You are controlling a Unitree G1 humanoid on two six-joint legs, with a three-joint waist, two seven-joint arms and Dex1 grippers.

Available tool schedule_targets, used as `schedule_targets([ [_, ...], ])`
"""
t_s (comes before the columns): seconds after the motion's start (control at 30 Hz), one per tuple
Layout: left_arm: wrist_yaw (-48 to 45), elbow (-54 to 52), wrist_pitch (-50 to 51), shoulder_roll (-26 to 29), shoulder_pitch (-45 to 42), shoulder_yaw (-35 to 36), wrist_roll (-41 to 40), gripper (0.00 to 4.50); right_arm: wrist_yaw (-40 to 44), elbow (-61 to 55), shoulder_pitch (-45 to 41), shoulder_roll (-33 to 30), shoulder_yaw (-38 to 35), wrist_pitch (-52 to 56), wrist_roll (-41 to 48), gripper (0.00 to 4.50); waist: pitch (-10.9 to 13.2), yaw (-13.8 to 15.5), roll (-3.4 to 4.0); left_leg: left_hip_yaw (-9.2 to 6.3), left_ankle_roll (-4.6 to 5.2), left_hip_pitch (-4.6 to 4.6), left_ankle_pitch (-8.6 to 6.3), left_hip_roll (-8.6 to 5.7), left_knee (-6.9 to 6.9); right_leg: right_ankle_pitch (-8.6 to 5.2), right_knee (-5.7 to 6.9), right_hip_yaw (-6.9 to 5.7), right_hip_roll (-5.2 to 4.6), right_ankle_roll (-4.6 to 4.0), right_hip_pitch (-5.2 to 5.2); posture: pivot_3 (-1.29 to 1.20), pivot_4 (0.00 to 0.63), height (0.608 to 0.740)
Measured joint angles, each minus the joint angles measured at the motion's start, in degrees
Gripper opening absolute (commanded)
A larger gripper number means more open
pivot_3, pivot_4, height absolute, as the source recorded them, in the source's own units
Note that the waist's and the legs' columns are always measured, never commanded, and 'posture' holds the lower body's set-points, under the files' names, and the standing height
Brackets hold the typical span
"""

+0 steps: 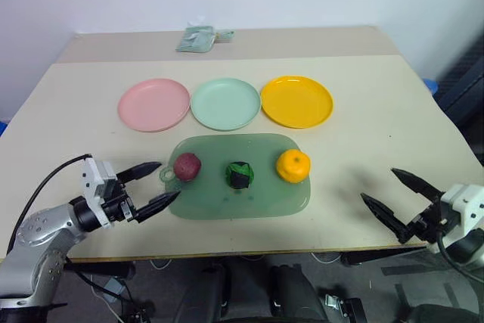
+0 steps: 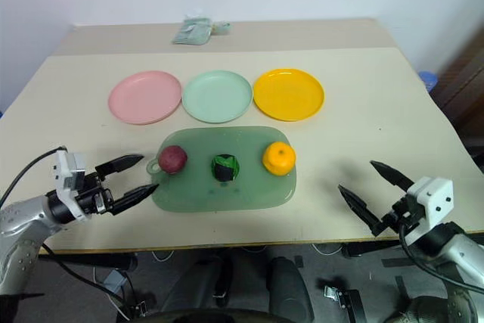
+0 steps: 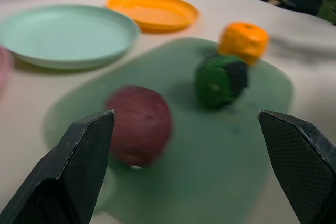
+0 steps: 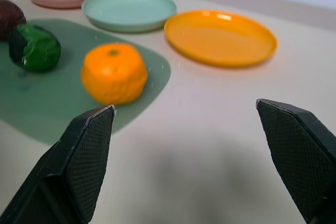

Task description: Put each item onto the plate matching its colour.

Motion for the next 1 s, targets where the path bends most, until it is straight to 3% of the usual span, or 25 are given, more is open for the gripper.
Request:
schedule_targets([
  [0.27,-0.4,0.1,0.5,0.0,-0.4,0.1,0.0,4.50,-3.9,-0.2,-6.8,-0.6,2.5,6.1,-0.1,4.41,0.0,0.3,0.00,0.03,0.03,-0.06,-0.02,0.00,-0.02,0.00,-0.11,-0.03,-0.02,0.00,-0.01,0.00,0.150,0.740],
  [0.63,2.7,2.4,-2.2,-3.6,-3.7,-0.1,3.7,4.50,-1.3,-3.0,-6.4,-0.6,3.3,6.7,1.1,4.41,0.0,0.3,0.01,0.04,0.03,-0.05,-0.01,0.02,0.02,0.01,-0.09,-0.05,-0.02,0.00,0.00,0.00,0.150,0.740],
  [1.0,8.0,4.4,6.9,-2.4,-12.3,-5.3,6.4,4.50,9.1,0.3,-26.6,-4.5,18.6,10.2,3.2,4.41,0.1,0.3,-0.06,0.05,0.11,-0.05,0.03,0.03,0.11,0.03,-0.06,-0.14,-0.03,0.01,-0.01,0.00,0.150,0.740],
])
